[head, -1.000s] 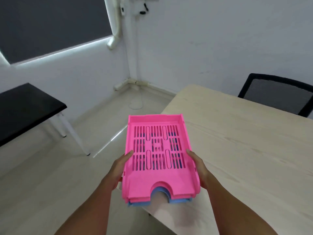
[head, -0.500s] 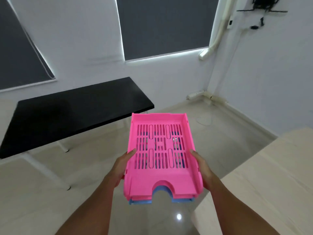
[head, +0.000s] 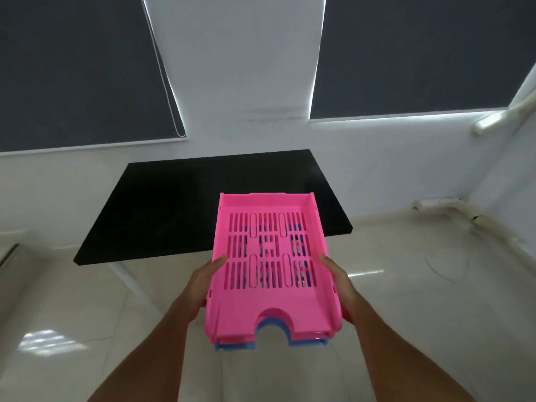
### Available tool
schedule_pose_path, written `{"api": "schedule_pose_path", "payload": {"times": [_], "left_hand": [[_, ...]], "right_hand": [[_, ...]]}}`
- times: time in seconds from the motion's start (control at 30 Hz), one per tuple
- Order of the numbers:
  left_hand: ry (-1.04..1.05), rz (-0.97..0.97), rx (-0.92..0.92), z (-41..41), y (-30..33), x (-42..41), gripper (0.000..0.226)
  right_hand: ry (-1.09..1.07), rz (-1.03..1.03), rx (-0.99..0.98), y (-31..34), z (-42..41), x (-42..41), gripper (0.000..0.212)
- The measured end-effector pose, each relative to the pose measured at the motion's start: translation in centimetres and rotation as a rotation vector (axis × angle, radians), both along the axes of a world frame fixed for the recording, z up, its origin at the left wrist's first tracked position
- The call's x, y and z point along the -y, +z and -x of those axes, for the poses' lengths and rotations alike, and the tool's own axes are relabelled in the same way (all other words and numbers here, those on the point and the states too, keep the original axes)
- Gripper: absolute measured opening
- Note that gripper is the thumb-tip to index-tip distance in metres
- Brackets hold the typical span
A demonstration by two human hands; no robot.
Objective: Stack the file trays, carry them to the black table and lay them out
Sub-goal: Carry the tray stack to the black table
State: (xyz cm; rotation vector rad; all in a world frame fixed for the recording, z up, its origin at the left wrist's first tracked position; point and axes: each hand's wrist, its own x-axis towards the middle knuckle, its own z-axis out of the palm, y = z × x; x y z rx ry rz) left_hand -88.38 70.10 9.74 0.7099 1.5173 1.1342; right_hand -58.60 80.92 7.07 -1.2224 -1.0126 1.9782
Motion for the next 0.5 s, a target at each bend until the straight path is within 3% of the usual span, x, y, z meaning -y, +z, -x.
{"api": "schedule_pose_path", "payload": {"times": [0.2,0.4,0.5], "left_hand": [[0.068,-0.006,0.008,6.0,-0.4,-8.0,0.049],[0.139,0.041,0.079,13.2,-2.4,-15.7,0.046],[0.152,0.063,0.156,17.4,-3.1,-19.4,0.059]], "right_hand": [[0.097,0.027,-0.005,1.0,6.7,-10.8,0.047],[0.119,0.054,-0.004,0.2,14.5,-18.9,0.052],[0.103,0.109,-0.031,-0.7,18.6,-22.3,0.057]]}}
